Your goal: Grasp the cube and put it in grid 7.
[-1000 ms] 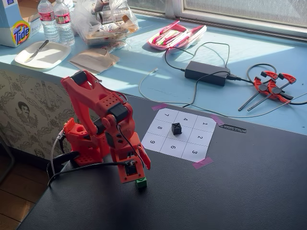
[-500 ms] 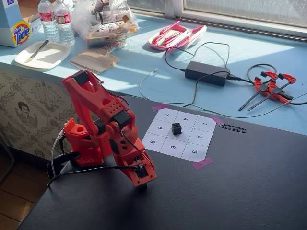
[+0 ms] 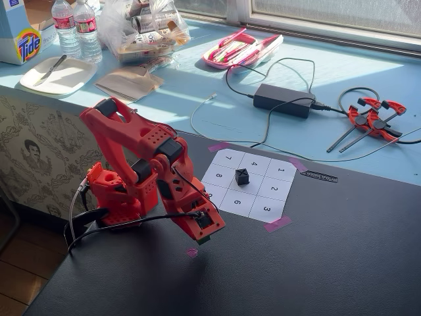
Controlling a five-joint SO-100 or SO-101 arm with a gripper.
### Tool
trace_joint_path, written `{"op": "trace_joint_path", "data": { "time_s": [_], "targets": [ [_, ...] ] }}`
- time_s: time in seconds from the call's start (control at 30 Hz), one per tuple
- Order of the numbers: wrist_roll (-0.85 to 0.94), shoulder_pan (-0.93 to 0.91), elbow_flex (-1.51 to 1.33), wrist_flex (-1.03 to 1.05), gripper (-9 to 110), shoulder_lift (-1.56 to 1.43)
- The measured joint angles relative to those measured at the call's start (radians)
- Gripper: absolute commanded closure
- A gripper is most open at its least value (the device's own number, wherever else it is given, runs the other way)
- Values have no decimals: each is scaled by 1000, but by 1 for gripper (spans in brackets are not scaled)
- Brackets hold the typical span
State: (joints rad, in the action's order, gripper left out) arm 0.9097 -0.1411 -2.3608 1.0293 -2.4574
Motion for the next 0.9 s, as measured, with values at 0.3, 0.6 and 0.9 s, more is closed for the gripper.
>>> {"op": "trace_joint_path", "data": {
  "time_s": [0.3,0.6,0.9],
  "targets": [
    [-259,672,603,163,101,216],
    [-216,1161,1020,232,101,655],
    [-158,1175,897,80,101,750]
  ]
}}
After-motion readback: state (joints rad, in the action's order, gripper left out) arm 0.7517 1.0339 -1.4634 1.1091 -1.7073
